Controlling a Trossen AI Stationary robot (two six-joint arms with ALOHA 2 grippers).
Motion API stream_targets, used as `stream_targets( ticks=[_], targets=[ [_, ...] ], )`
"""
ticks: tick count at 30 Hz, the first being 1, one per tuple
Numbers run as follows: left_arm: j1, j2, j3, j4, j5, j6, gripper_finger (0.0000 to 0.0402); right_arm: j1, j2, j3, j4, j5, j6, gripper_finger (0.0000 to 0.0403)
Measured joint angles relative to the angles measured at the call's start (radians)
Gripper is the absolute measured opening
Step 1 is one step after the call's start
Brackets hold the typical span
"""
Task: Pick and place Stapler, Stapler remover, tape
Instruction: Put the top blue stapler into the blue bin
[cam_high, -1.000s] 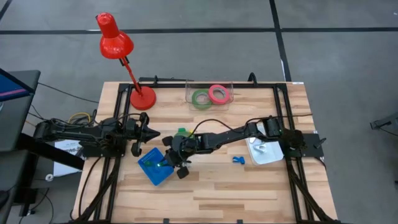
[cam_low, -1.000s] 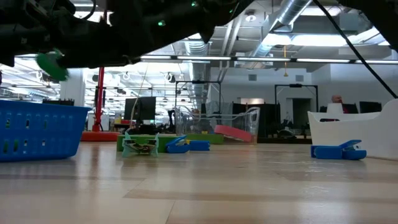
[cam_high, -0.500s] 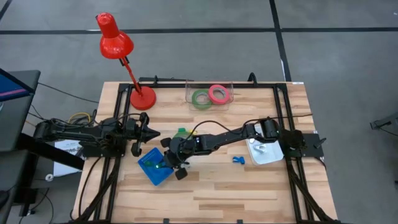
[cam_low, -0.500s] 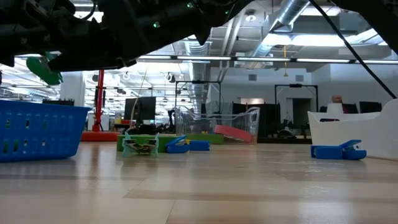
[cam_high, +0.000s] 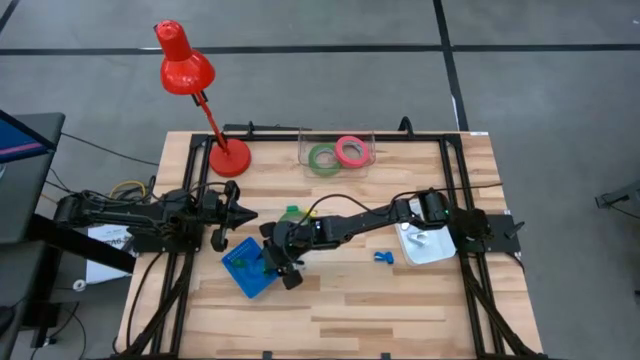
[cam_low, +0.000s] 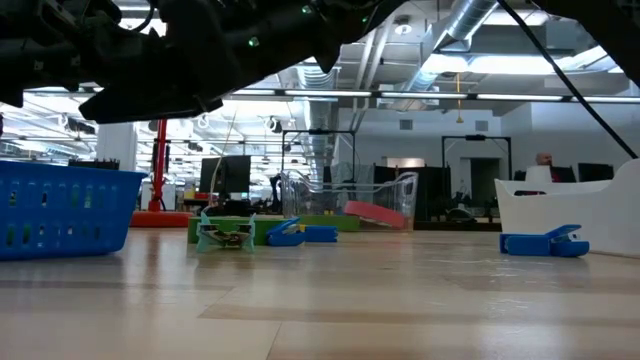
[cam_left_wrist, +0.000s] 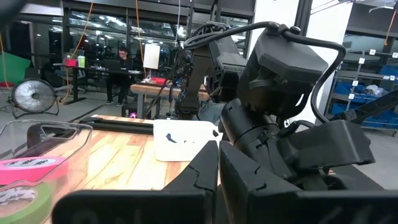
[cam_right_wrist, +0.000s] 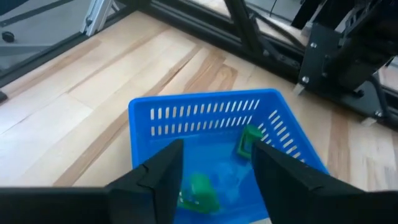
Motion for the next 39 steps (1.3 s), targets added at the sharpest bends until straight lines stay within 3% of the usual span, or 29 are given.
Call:
stream_targets(
  ticks=[14,39],
  targets=[
    [0.0,0.0,0.0,0.0,0.0,0.0,0.0008,0.0,-0.047,-0.002,-0.297,0.001,-0.001,0.0215],
    [0.0,0.0,0.0,0.0,0.0,0.0,0.0008,-0.083,-0.244,-0.038,-0.499,0.0,-0.003,0.0215]
  ],
)
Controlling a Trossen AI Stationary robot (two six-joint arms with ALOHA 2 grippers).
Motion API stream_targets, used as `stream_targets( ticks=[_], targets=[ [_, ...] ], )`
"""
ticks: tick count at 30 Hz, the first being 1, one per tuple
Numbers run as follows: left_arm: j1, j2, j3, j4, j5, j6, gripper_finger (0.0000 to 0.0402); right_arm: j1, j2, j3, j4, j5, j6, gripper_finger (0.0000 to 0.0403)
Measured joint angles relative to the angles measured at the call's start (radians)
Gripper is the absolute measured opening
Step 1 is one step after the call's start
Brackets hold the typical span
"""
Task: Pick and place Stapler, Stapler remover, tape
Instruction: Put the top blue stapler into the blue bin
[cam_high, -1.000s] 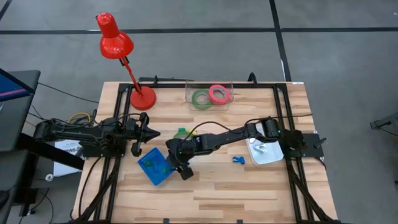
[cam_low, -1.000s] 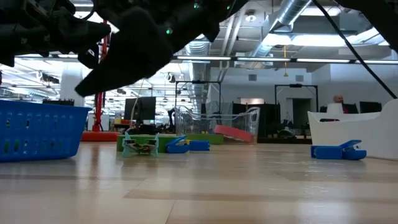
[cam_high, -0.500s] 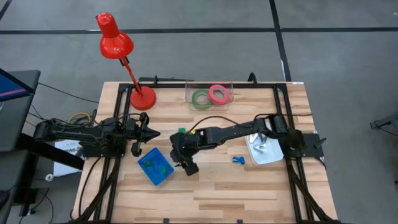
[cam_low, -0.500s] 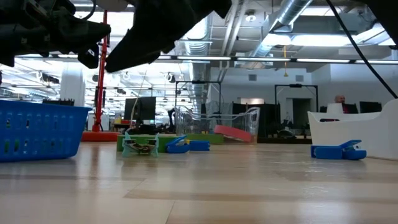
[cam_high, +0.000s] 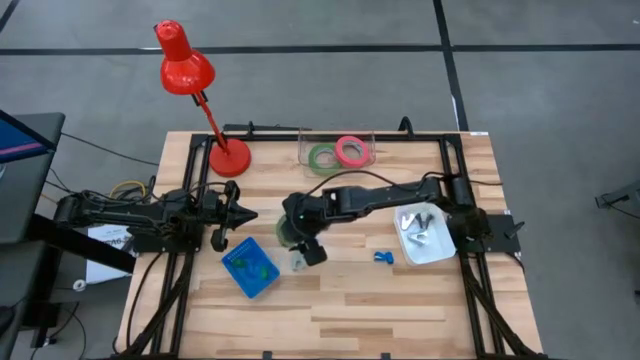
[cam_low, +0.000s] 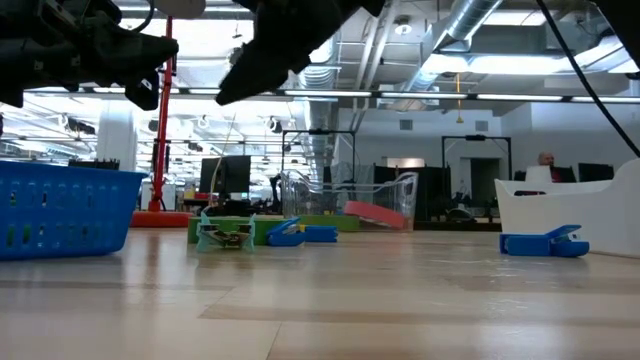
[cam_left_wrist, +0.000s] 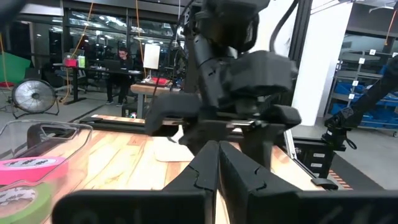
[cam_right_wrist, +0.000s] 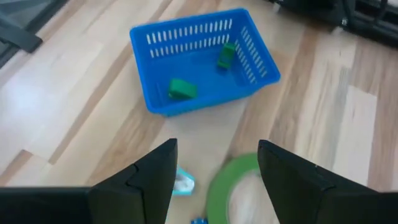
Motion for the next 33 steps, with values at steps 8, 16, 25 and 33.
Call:
stream_targets(
  ticks=[8,16,25,33],
  targets=[
    [0.0,0.0,0.0,0.0,0.0,0.0,0.0008,-0.025,-0.07,-0.118,0.01,0.0,0.0,0.0214],
    [0.0,0.0,0.0,0.0,0.0,0.0,0.0008,-0.049,-0.174,-0.269,0.053,0.0,-0.001,0.0214],
    [0.0,0.0,0.0,0.0,0.0,0.0,0.0008,-0.079,-0.285,-0.421,0.068,0.001,0.0,0.0214],
    [0.0,0.0,0.0,0.0,0.0,0.0,0.0008,-0.106,-0.372,-0.518,0.072,0.002,0.0,0.0214]
  ],
)
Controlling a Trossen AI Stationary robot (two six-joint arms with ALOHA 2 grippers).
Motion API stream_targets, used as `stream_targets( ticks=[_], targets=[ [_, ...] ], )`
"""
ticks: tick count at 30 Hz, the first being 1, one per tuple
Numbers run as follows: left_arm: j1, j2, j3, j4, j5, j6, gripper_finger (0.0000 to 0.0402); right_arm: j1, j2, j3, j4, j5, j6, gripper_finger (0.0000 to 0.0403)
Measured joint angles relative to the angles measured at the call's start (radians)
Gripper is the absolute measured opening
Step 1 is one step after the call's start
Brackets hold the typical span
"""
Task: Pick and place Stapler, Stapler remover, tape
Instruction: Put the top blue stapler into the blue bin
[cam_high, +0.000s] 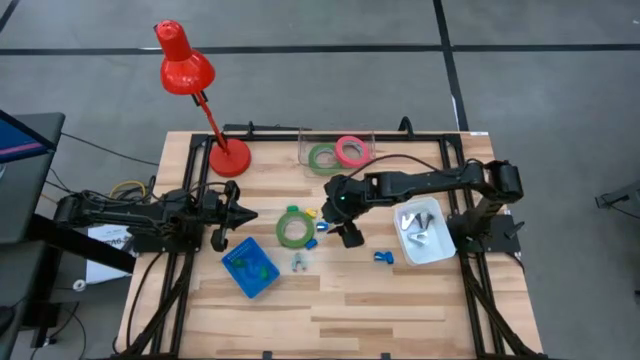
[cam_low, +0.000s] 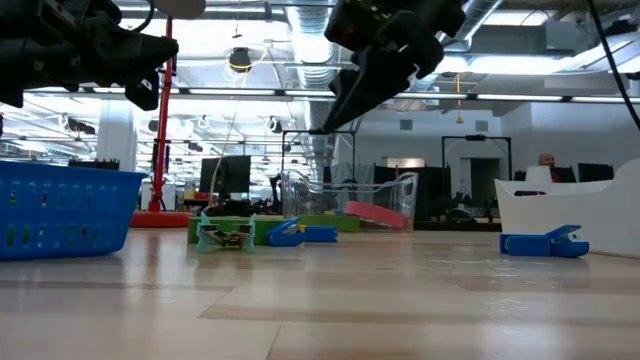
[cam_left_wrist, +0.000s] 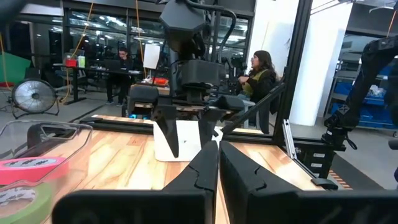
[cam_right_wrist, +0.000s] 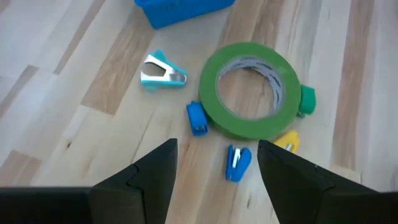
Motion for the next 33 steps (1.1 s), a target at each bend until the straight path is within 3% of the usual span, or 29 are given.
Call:
stream_targets(
  ticks=[15,27,33],
  targets=[
    [0.0,0.0,0.0,0.0,0.0,0.0,0.0008,-0.014,-0.038,-0.081,0.006,0.001,0.003,0.0214],
    [0.0,0.0,0.0,0.0,0.0,0.0,0.0008,-0.01,0.062,-0.077,0.101,0.012,0.022,0.0214],
    [0.0,0.0,0.0,0.0,0.0,0.0,0.0008,-0.015,0.094,-0.081,0.108,0.094,0.097,0.0226]
  ],
)
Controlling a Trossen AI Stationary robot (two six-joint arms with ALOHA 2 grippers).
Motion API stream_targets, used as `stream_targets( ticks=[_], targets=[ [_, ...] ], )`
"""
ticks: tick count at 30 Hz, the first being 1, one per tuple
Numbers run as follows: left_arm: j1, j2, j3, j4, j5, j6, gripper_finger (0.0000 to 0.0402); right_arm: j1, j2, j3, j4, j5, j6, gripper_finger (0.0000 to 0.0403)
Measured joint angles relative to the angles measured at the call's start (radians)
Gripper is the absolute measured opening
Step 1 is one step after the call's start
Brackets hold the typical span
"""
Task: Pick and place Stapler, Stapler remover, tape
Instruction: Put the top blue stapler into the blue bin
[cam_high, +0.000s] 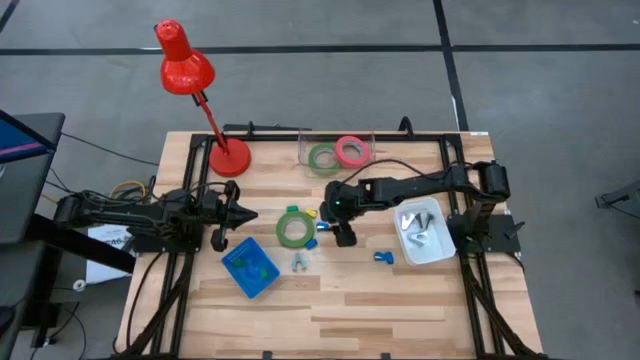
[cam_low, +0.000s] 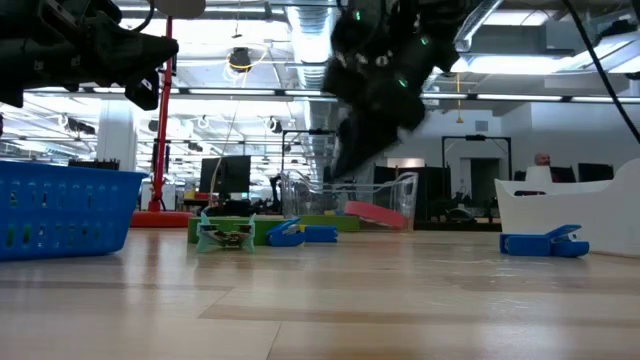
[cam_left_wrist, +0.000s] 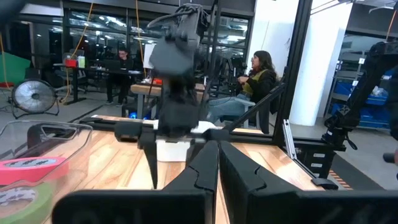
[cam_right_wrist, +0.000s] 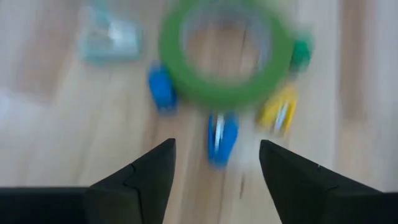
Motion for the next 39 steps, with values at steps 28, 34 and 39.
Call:
stream_targets(
  ticks=[28,34,39],
  targets=[
    [0.0,0.0,0.0,0.0,0.0,0.0,0.0008,-0.011,0.082,0.05,0.012,0.009,0.007,0.0276],
    [0.0,0.0,0.0,-0.001,0.0,0.0,0.0008,-0.007,0.131,0.063,-0.023,0.009,-0.006,0.0276],
    [0.0,0.0,0.0,0.0,0.0,0.0,0.0008,-0.007,0.188,0.1,-0.019,0.009,-0.009,0.0276]
  ],
)
